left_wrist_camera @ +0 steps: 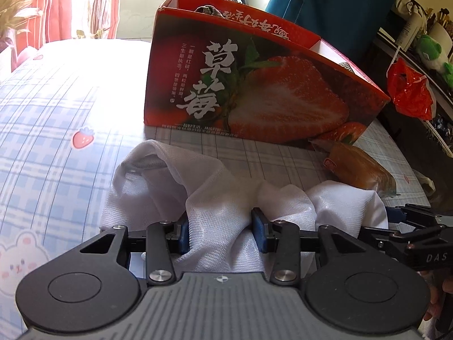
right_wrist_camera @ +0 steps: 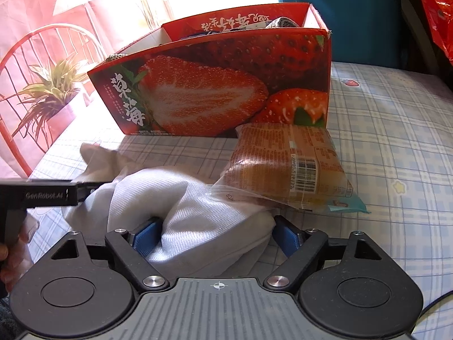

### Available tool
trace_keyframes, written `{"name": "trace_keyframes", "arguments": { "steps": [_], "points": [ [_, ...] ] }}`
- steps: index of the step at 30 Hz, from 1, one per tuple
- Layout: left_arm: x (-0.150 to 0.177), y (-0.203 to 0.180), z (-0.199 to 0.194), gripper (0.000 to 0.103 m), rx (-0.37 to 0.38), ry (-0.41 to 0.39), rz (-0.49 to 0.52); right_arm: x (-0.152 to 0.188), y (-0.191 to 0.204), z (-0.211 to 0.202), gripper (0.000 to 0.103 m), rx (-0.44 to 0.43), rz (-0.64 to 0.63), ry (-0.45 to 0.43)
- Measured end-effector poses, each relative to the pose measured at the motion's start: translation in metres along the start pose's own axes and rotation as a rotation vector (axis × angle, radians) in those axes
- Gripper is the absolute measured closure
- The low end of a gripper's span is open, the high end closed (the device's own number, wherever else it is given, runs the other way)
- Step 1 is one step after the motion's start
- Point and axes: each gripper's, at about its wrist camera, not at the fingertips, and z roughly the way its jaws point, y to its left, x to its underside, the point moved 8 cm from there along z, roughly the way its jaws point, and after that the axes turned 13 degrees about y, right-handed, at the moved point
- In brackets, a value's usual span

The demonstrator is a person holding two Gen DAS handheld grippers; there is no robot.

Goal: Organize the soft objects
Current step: 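Close the left tool on the white cloth while the right tool grips its other end, then lift the white cloth bundle with both tools toward the red box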

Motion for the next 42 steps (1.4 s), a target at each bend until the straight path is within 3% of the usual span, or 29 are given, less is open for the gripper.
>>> {"name": "trace_keyframes", "arguments": {
  "steps": [12,23,29,39,42],
  "points": [
    [0.028,-0.005,-0.011,0.059,-0.015,-0.015,-0.066,0.009,0.0,-0.004,0.026,-0.012,0.021,-0.01],
    [0.034,-0.004,-0.019,0.058,-0.014,-0.018,-0.076,0.014,0.007,-0.012,0.042,-0.026,0.01,-0.028],
    [0.028,0.007,-0.025,0.041,-0.022,-0.027,-0.086,0.014,0.009,-0.012,0.044,-0.026,0.006,-0.029],
    [0.03,0.006,-0.025,0.04,0.026,-0.023,-0.092,0.015,0.01,-0.013,0.051,-0.036,0.012,-0.025],
    [0.029,0.006,-0.03,0.036,0.027,-0.039,-0.089,0.015,0.011,-0.012,0.052,-0.037,0.011,-0.026]
  ]
}}
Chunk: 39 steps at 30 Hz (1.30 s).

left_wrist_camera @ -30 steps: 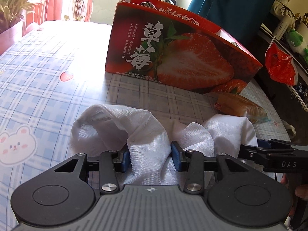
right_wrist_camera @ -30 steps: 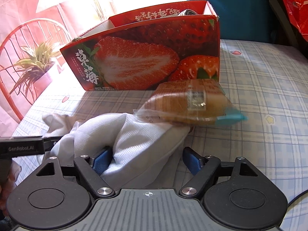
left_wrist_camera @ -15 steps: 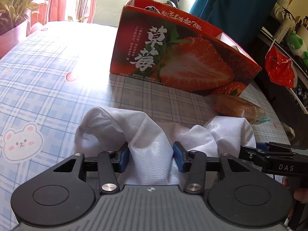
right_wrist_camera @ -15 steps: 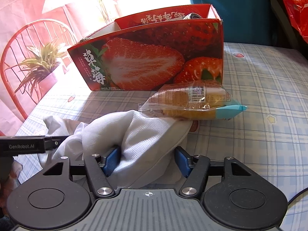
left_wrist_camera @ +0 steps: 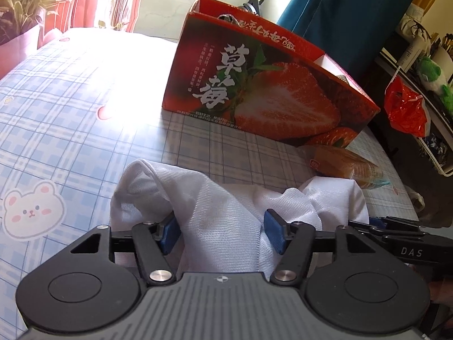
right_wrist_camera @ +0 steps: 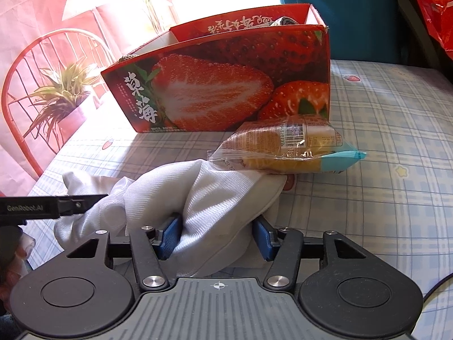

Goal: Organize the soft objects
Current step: 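Lift the white cloth bundle with both tools toward the red box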

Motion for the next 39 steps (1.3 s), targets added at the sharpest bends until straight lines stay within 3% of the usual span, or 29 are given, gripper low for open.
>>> {"name": "trace_keyframes", "arguments": {
  "steps": [10,16,30,36,38,39],
  "points": [
    [0.001,-0.003,0.0,0.034,0.006,0.008,0.005,0.001,0.001,0.0,0.053,0.001,-0.003,-0.002],
    [0.004,0.002,-0.008,0.024,0.032,-0.002,0.002,0.001,0.0,0.0,0.053,-0.002,-0.003,-0.005],
    [0.007,0.002,0.004,0.025,0.043,0.026,-0.016,-0.001,0.0,0.002,0.059,-0.014,-0.004,-0.005],
    [0.007,0.002,0.005,0.034,0.07,0.027,-0.029,-0.003,0.003,0.001,0.072,-0.033,-0.015,-0.002],
    [0.006,0.002,0.004,0.061,0.094,0.023,-0.032,-0.005,0.007,0.0,0.076,-0.039,-0.032,-0.003],
    [0.005,0.002,0.002,0.066,0.085,0.016,-0.023,-0.006,0.01,-0.002,0.078,-0.043,-0.044,-0.006]
  ]
}}
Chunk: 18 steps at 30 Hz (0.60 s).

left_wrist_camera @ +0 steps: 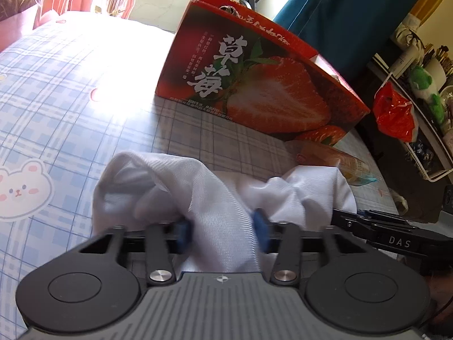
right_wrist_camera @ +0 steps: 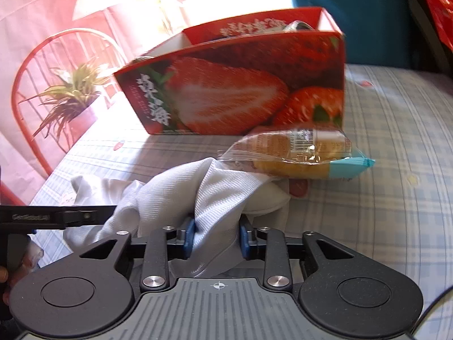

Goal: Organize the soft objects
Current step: 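Lift the white cloth bundle with both tools toward the red box, then lower the white cloth into the box with both tools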

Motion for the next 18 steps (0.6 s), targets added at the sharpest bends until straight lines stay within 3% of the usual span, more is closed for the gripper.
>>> {"name": "trace_keyframes", "arguments": {
  "steps": [2,5,9,18],
  "points": [
    [-0.005,-0.001,-0.007,0.081,-0.038,-0.023,0.028,-0.004,0.006,-0.002,0.079,-0.016,-0.018,-0.005],
    [-0.018,0.002,-0.028,0.085,-0.06,-0.081,0.029,-0.011,0.018,-0.004,0.081,-0.047,-0.044,-0.006],
    [-0.042,0.007,-0.067,0.085,-0.068,-0.171,0.023,-0.031,0.042,-0.01,0.082,-0.097,-0.088,-0.024],
    [-0.113,-0.011,-0.133,0.085,-0.084,-0.34,0.085,-0.111,0.072,-0.054,0.082,-0.164,-0.127,-0.177]
  ]
}}
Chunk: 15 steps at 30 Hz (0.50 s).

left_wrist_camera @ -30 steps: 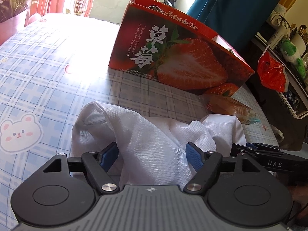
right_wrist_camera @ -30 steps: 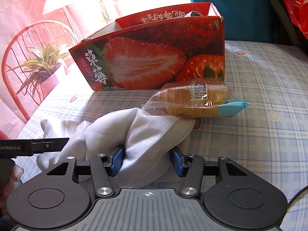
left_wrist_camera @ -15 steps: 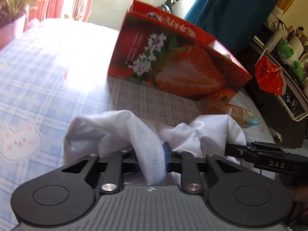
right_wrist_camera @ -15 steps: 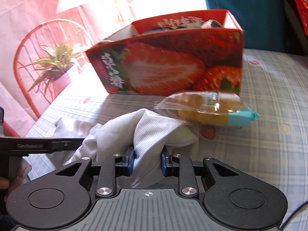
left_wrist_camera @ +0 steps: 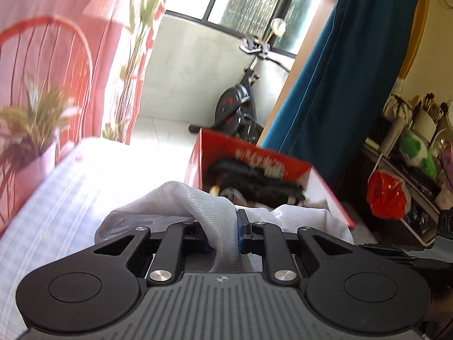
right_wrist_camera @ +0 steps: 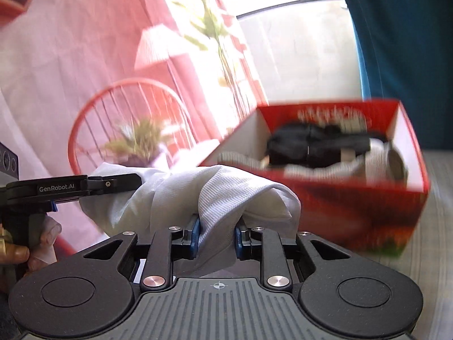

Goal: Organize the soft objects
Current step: 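Lower the white cloth into the box with both tools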

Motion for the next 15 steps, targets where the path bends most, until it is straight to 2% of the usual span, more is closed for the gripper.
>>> {"name": "trace_keyframes", "arguments": {
  "steps": [6,12,15],
  "points": [
    [-0.04,-0.024,0.017,0.085,0.029,-0.029,0.029,-0.045,-0.019,-0.018,0.082,0.046,-0.011,-0.073],
    [-0.085,-0.045,0.061,0.085,0.073,-0.042,0.017,-0.093,-0.061,-0.032,0.082,0.114,0.029,-0.128],
    [-0.105,-0.057,0.084,0.085,0.067,-0.035,0.045,-0.118,-0.087,-0.033,0.082,0.143,0.064,-0.147]
  ]
}}
